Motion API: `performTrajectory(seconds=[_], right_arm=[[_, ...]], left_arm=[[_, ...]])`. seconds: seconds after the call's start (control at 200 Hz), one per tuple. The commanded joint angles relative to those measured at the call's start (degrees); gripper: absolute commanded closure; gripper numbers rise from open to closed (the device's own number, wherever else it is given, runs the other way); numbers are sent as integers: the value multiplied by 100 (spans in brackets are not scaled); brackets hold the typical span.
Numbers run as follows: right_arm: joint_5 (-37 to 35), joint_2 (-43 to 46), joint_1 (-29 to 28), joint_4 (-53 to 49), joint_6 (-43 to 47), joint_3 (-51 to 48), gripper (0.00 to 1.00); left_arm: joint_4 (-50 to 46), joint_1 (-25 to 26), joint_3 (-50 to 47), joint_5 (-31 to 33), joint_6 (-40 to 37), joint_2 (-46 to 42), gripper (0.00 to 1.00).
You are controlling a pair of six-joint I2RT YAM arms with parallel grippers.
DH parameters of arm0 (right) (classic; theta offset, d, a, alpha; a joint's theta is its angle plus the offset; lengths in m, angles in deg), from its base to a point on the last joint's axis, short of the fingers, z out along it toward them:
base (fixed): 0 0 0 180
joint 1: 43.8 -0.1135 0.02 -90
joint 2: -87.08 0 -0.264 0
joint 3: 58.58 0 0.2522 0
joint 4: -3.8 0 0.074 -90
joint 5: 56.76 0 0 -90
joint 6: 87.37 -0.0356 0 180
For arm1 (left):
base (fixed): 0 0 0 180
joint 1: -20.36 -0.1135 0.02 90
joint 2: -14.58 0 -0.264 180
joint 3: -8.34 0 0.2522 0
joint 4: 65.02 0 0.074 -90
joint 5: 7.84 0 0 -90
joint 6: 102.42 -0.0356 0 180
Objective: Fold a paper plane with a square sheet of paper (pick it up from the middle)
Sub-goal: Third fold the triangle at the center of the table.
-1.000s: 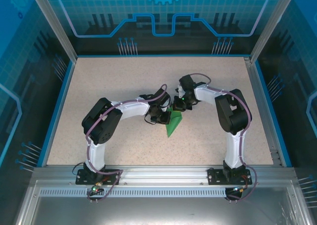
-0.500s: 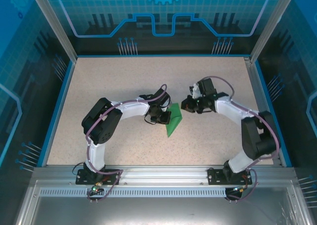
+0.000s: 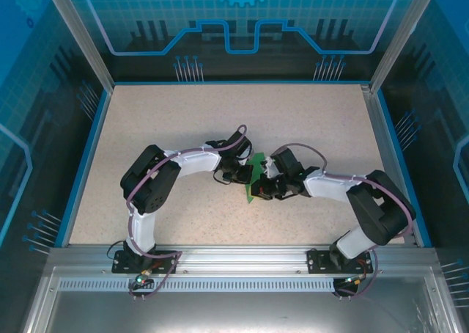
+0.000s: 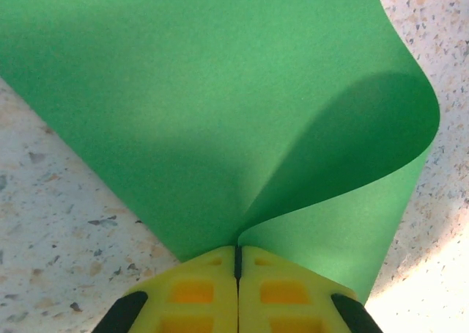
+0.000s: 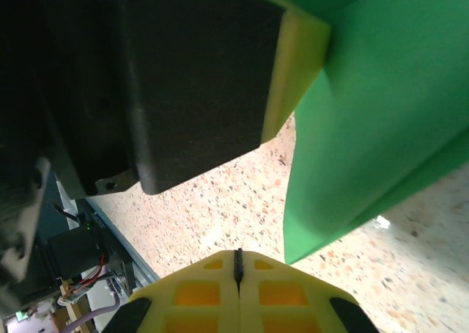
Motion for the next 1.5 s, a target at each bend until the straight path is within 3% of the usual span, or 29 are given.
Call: performTrajectory(seconds=[0.0,0.605,0.83,0.96,1.115,1.495], right_arm=[[126,-283,-75,421,-201,15,100],[92,-1236,-144,454,81,-124,100],[-69,-508,2,-112,257,-23,99],[248,-151,344,160,211,-67,98],[515,-326,601,433,174,95,98],[200,-872,701,444,266,112,98]], left_arm=[[-172,-4,-223,96,-22,156,93],[-171,-5,-219,111,-15,194,94],[-203,3,-232,151,-31,157,94],[-205,2,-232,173,-28,144,94],[-217,-5,-223,171,-36,147,94],[-239,-2,-205,176,-66,155,94]])
